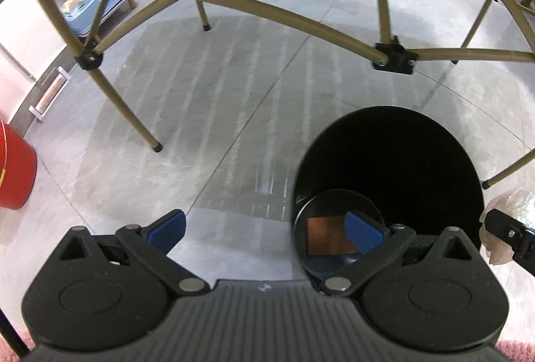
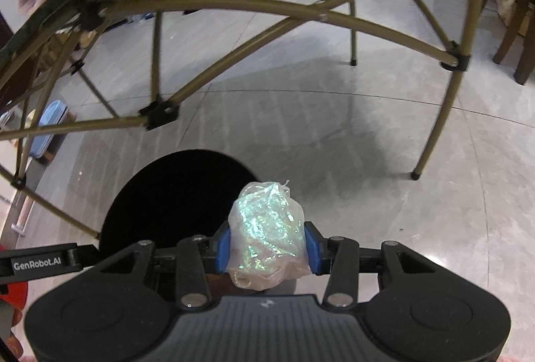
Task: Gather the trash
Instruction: 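Open the left tool to drop the pad while the right tool drops the bag into the bin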
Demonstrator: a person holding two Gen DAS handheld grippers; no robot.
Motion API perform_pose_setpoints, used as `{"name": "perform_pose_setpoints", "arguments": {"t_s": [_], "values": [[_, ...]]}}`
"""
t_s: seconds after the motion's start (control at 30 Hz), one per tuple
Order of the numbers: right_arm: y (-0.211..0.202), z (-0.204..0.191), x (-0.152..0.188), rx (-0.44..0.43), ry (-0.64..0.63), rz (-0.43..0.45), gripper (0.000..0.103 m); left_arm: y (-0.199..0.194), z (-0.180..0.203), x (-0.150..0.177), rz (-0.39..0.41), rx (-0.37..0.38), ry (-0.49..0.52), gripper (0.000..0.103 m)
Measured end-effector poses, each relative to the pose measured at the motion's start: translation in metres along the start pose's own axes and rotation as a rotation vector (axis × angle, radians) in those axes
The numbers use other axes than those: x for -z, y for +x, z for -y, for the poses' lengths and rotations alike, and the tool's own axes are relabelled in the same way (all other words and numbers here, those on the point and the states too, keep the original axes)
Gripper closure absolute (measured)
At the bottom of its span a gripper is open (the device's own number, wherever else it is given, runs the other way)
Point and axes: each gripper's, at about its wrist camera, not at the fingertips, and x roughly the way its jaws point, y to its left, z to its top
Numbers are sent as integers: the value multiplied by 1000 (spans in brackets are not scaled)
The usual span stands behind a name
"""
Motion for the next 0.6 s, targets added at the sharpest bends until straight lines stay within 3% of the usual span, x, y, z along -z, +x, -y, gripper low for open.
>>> {"name": "perform_pose_setpoints", "arguments": {"t_s": [0.6], "values": [[33, -77, 6, -38, -103, -79, 60, 3, -58, 2, -3, -52, -88, 0]]}}
